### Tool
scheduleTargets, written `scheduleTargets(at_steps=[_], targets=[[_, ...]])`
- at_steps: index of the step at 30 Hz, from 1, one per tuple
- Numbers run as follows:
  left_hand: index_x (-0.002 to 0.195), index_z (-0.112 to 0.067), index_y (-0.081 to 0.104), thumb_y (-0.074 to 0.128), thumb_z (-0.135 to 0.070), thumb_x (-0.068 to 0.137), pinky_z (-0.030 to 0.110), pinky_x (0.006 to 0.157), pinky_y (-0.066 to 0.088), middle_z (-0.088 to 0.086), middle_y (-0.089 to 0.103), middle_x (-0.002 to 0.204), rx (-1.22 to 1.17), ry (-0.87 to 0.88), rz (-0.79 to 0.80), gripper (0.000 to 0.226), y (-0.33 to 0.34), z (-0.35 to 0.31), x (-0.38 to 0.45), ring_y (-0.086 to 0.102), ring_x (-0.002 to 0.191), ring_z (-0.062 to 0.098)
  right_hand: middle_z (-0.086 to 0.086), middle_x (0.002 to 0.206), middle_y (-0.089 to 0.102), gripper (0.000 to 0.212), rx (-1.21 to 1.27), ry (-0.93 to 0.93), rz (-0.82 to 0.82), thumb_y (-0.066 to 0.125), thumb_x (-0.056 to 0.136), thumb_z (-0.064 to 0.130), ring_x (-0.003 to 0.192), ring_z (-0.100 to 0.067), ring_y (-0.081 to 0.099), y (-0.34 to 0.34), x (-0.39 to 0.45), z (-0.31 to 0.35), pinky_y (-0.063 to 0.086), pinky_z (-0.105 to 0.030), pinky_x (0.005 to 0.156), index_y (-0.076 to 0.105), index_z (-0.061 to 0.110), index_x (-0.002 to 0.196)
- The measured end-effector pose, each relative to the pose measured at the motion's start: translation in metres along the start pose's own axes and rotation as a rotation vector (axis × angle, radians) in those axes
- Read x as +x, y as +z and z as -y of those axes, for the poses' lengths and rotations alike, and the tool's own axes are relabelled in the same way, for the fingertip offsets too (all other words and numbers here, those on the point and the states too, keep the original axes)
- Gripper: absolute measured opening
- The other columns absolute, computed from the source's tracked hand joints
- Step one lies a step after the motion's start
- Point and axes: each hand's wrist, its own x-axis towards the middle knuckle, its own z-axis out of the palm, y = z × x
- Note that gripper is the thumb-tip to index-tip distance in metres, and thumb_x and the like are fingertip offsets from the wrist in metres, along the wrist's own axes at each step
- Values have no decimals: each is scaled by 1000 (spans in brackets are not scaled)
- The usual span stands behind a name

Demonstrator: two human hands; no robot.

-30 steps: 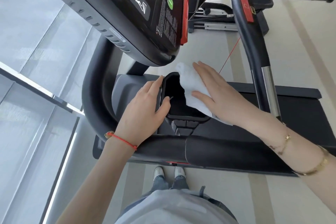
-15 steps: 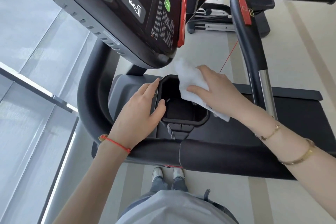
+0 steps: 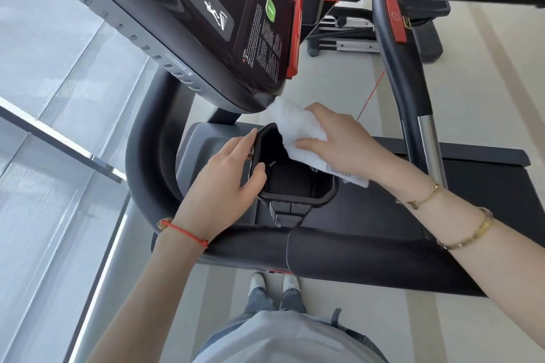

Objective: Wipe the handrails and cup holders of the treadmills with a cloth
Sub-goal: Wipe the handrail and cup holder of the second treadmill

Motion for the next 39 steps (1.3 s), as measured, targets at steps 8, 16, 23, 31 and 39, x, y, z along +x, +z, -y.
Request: scheduleTargets(at_steps=[8, 16, 23, 31, 39], targets=[[150, -19, 35, 45, -36, 96, 25, 94, 44, -6, 55, 125, -6, 8, -1, 57, 1, 3, -1, 55, 109, 13, 9, 125, 49, 59, 329, 139, 5, 55, 94, 41, 102, 2, 50, 14, -62, -7, 35, -10, 74, 25, 26, 142], [150, -16, 35, 44, -37, 96, 23, 91, 42, -3, 56, 126, 6, 8, 3, 59, 1, 2, -1, 55, 109, 14, 5, 111, 61, 47, 262, 169, 63, 52, 96, 42, 97, -9, 59, -2, -20, -3, 43, -19, 72, 41, 15, 133], [150, -17, 37, 45, -38, 95, 21, 88, 41, -8, 55, 120, -11, 6, -6, 59, 3, 6, 0, 54, 103, 10, 32, 111, 52, 51, 193, 21, 84, 49, 96, 49, 100, 20, 49, -13, -69, -16, 35, -1, 76, 32, 32, 141], [150, -19, 34, 46, -35, 97, 21, 84, 39, -15, 47, 113, -7, 18, -3, 57, 5, 8, -1, 51, 97, 7, 19, 161, -8, 74, 22, -48, 92, 40, 97, 52, 134, 12, 1, -4, -68, -4, 11, -17, 107, -3, 34, 154], [137, -21, 44, 40, -41, 93, 31, 81, 51, -10, 53, 104, -15, 27, -13, 48, 4, 3, 0, 54, 89, 12, -5, 126, 55, 43, -342, -293, 97, 53, 97, 36, 104, -27, 56, -3, 13, 21, 39, -36, 78, 43, 11, 130]])
